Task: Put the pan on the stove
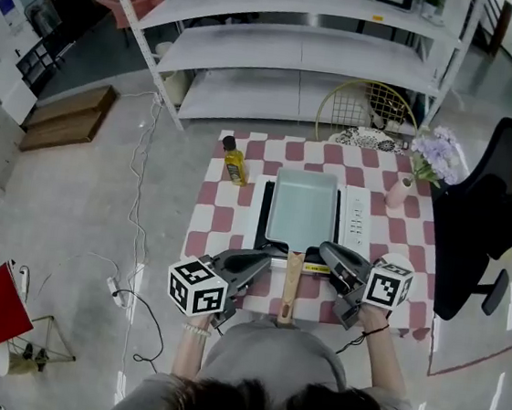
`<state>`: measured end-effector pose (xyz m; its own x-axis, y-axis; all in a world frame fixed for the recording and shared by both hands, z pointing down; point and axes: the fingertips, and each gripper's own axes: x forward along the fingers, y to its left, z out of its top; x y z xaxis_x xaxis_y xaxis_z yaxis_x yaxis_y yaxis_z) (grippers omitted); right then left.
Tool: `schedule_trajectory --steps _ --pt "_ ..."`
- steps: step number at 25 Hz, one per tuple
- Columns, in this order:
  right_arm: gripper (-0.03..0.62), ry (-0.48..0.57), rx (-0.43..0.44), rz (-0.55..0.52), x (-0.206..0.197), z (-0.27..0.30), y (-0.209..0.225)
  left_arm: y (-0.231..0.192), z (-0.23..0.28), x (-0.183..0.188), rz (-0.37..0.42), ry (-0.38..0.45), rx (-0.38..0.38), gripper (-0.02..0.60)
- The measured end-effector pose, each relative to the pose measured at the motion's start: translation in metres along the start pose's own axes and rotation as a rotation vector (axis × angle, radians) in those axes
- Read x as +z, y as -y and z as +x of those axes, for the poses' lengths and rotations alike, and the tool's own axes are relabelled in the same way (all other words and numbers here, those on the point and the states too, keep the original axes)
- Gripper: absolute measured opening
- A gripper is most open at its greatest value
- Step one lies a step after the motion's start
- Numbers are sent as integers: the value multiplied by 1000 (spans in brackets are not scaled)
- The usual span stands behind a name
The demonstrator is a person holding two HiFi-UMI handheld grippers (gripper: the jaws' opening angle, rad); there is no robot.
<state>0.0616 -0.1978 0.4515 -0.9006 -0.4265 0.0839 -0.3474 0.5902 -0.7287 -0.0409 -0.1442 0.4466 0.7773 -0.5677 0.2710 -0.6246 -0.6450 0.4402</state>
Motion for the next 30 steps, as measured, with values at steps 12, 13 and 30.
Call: schedule_trajectory --steps 12,13,30 --pt "28 30 -64 -154 16 -6 -1 -12 -14 16 84 95 108 31" --pt "26 32 -70 -162 17 -6 -1 -13 -15 17 89 96 111 31" --pt "23 76 -129 -214 26 -12 9 -22 -20 25 150 128 170 28"
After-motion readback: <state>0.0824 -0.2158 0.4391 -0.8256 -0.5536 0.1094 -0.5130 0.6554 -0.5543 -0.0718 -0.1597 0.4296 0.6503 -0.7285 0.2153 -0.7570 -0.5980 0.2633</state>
